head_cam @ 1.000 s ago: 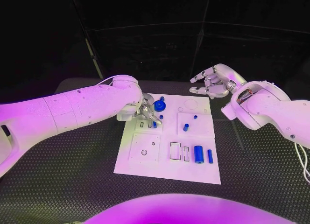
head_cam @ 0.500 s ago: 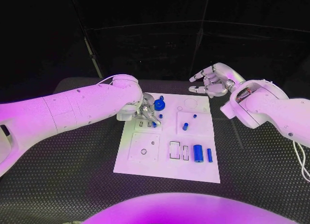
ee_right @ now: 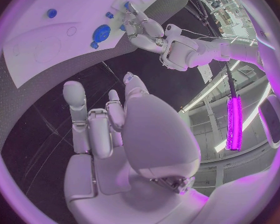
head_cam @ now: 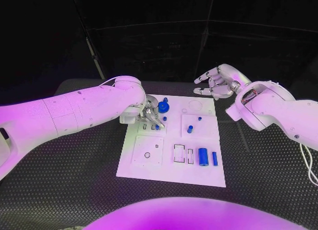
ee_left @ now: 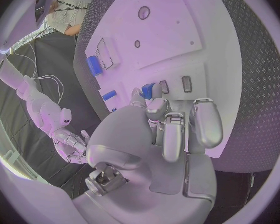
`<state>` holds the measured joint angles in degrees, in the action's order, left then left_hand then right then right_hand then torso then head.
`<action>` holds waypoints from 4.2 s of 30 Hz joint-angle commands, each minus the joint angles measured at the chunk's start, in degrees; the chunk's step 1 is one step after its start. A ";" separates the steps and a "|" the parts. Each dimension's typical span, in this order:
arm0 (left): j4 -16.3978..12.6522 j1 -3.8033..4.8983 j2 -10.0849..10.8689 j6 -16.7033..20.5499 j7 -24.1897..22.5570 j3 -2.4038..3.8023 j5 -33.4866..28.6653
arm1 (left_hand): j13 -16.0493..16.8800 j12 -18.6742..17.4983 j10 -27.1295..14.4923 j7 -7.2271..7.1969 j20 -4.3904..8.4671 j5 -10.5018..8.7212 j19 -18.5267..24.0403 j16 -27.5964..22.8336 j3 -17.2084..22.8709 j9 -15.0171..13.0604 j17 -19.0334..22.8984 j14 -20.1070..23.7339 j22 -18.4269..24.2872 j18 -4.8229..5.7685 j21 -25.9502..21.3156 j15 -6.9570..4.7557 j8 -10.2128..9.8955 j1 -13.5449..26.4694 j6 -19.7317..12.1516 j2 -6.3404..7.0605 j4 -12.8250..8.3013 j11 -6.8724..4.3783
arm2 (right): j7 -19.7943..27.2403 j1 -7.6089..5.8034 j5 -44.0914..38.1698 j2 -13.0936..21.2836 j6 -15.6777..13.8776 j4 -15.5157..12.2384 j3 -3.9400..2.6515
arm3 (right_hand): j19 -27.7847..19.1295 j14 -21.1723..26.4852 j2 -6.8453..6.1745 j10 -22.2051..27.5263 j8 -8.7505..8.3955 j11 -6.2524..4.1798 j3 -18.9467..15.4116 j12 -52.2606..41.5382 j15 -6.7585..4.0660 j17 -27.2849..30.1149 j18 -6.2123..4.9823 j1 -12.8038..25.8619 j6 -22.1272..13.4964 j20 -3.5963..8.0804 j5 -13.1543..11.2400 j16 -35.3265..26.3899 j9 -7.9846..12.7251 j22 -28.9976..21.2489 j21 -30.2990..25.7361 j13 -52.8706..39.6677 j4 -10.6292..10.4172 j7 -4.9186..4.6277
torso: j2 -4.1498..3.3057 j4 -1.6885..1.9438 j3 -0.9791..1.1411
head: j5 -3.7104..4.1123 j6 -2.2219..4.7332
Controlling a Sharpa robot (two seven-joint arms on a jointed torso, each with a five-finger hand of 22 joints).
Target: Assemble the parts on the task board
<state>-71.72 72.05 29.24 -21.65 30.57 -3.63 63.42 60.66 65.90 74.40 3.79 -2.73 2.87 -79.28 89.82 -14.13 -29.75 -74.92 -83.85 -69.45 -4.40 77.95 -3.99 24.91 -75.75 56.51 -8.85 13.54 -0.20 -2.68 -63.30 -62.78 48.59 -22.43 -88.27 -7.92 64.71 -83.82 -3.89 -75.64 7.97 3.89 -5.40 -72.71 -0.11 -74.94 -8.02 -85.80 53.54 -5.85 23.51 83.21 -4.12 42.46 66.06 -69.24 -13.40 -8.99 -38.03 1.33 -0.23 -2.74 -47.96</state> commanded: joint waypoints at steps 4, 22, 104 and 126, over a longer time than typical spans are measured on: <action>-0.24 0.09 0.11 0.34 -0.05 0.03 -0.97 | -0.17 -0.37 -0.53 0.04 0.03 -0.10 0.61 0.18 1.68 -0.46 -15.08 -6.15 -0.06 -0.06 -0.21 0.29 0.21 -2.27 -0.62 -0.65 -1.13 -0.11 | 0.18 -0.11 0.07 -0.18 0.45 0.17 -0.05 | -0.29 -3.11 0.73 0.24 0.33 -0.07 -0.18 0.24 -0.36 -1.20 -0.66 0.00 0.19 0.05 0.27 -0.24 0.03 -0.04 -0.25 0.07 0.15 0.14 | -0.03 0.02 0.00 | 0.00 -0.15; -1.05 0.08 1.67 6.44 -0.72 0.04 -8.29 | -0.61 -1.83 -0.19 -0.33 0.61 -0.09 0.43 0.18 21.55 -2.80 -15.08 -6.15 -1.06 0.02 0.02 -0.11 0.19 -10.12 -2.09 1.37 -7.75 -0.74 | 0.09 -0.11 0.07 -0.47 1.12 0.88 -0.05 | -0.28 -3.12 0.78 0.22 0.37 -0.08 -0.15 0.22 -0.37 -1.20 -0.67 -0.09 0.20 0.06 0.36 -0.25 0.03 -0.08 -0.29 0.05 0.19 0.15 | 0.05 0.12 0.05 | -0.13 -0.13; -6.45 -3.48 5.29 12.72 0.00 -0.16 5.27 | -2.15 -2.55 1.02 -0.62 0.58 -0.01 0.47 0.18 56.24 -8.33 -15.08 -6.15 -1.35 -0.11 -0.82 -0.29 5.00 6.02 -2.56 14.73 -12.22 -0.90 | -0.04 -0.10 0.06 -1.38 2.22 2.96 -0.03 | -0.11 -3.20 0.88 0.29 0.68 -0.14 0.18 0.28 -0.45 -1.15 -0.66 -0.95 0.14 0.17 3.86 -0.46 0.11 -0.35 -0.64 0.29 0.44 0.14 | 0.44 1.02 0.68 | -0.29 -2.04; -6.79 -3.59 5.41 9.72 0.24 -0.39 5.40 | -2.20 -2.56 1.04 -0.63 0.57 0.00 0.64 0.18 56.50 -8.37 -15.08 -6.15 -1.07 -0.17 -1.04 -0.28 5.12 6.18 -2.59 14.82 -12.48 -0.91 | 0.04 -0.09 0.03 -1.57 2.51 3.15 -0.03 | -0.09 -3.21 0.88 0.23 0.69 -0.14 0.23 0.21 -0.45 -1.21 -0.66 -1.04 0.13 0.18 3.93 -0.44 0.11 -0.34 -0.65 0.22 0.49 0.14 | 0.41 1.07 0.70 | -0.25 -2.04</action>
<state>-78.46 68.65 34.60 -9.77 30.34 -3.83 68.37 58.54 63.67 75.22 3.70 -2.15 2.64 -79.06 89.82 32.76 -38.11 -74.91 -83.83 -70.57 -4.40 77.07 -3.97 29.80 -69.36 53.95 5.95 10.42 -0.79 -3.05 -63.29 -62.78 47.08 -20.24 -85.05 -7.90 64.71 -84.03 -3.21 -75.64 8.43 3.89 -5.25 -72.71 -0.30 -74.94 -8.02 -86.48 53.54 -5.85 27.12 83.02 -4.08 42.17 65.62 -69.00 -13.25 -8.99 -37.59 2.39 0.47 -2.98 -50.01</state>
